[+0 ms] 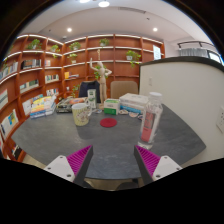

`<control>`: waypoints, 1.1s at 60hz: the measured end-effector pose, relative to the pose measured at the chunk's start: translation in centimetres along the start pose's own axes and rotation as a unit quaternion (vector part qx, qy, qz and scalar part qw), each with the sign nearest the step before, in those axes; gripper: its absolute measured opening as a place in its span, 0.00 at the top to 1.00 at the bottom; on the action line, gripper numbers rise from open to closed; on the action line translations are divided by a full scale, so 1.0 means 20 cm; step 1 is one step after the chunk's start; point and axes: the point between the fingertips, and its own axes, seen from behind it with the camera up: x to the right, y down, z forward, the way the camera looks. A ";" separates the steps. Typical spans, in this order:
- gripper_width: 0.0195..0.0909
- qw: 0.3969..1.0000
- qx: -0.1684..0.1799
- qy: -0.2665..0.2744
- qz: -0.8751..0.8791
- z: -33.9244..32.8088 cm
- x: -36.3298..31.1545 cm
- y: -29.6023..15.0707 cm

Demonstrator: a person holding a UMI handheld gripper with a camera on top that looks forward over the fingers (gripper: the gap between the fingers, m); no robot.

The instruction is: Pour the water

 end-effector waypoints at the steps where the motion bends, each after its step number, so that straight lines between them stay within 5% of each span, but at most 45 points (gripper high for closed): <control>1: 0.05 1.000 -0.002 0.006 -0.003 0.01 0.06 0.08; 11: 0.05 0.998 0.031 0.050 -0.008 0.14 0.54 0.10; 32: 0.08 0.994 0.096 0.047 -0.037 0.46 0.71 -0.23; 38: 0.30 0.993 0.101 0.044 -0.037 0.53 0.73 -0.28; 45: 0.34 0.994 0.101 0.035 -0.030 0.60 0.74 -0.28; 50: 0.53 0.992 0.112 0.041 -0.037 0.59 0.75 -0.28; 60: 0.64 0.992 0.117 0.038 -0.031 0.59 0.75 -0.27; 66: 0.81 0.992 0.116 0.041 -0.026 0.60 0.76 -0.28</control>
